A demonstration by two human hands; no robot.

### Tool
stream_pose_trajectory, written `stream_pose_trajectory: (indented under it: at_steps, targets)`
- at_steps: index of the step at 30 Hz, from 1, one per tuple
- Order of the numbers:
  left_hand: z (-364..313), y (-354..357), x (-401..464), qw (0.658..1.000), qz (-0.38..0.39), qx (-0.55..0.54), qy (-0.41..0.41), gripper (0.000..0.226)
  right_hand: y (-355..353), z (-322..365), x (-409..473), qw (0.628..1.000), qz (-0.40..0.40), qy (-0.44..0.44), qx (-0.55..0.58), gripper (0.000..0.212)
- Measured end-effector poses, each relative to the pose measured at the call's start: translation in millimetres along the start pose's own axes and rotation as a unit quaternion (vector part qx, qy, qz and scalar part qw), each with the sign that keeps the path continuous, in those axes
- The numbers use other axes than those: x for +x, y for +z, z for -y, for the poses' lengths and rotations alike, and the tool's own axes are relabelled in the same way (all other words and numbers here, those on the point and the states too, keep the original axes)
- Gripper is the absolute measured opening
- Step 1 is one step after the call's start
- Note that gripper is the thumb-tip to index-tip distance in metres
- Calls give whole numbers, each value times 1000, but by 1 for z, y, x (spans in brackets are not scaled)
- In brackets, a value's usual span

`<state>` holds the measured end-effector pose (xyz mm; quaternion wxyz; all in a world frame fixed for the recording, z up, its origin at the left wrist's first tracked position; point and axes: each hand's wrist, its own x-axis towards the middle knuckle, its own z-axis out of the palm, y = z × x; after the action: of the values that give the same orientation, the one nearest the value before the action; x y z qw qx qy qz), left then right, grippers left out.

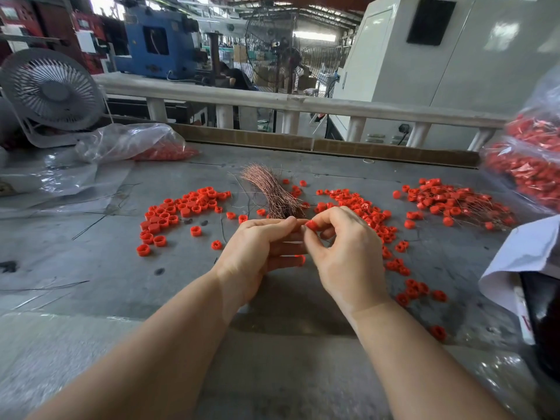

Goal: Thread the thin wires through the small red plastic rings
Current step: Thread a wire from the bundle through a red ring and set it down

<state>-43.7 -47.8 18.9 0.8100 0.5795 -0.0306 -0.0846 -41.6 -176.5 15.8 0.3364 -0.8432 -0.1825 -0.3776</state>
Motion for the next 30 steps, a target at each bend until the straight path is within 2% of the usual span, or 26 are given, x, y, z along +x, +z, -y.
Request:
stream_pose_trajectory:
  at_steps: [10, 14, 18, 21, 24, 28, 30]
  targets:
    - [1, 0, 1, 1000, 1, 14, 18, 22, -2, 1, 2, 999, -10, -44, -8, 12]
    - [3, 1, 2, 999, -17, 10, 38, 14, -2, 1, 1, 998, 4, -63, -20, 8]
    - [4, 0, 3, 998, -16, 21, 59, 27, -2, 1, 0, 998, 7, -53, -18, 9]
    - [3, 0, 2, 997, -4, 8, 71, 16, -3, 0, 0, 1000, 1, -19, 25, 14]
    - [4, -2, 4, 997, 4, 7, 77, 16, -4, 0, 1, 999, -5, -1, 42, 16]
    - [4, -1, 4, 998, 19, -2, 63, 31, -5, -1, 0, 999, -12, -35, 12, 15]
    - [5, -1, 4, 997, 13, 11, 70, 29, -5, 0, 0, 998, -9, -55, -1, 15]
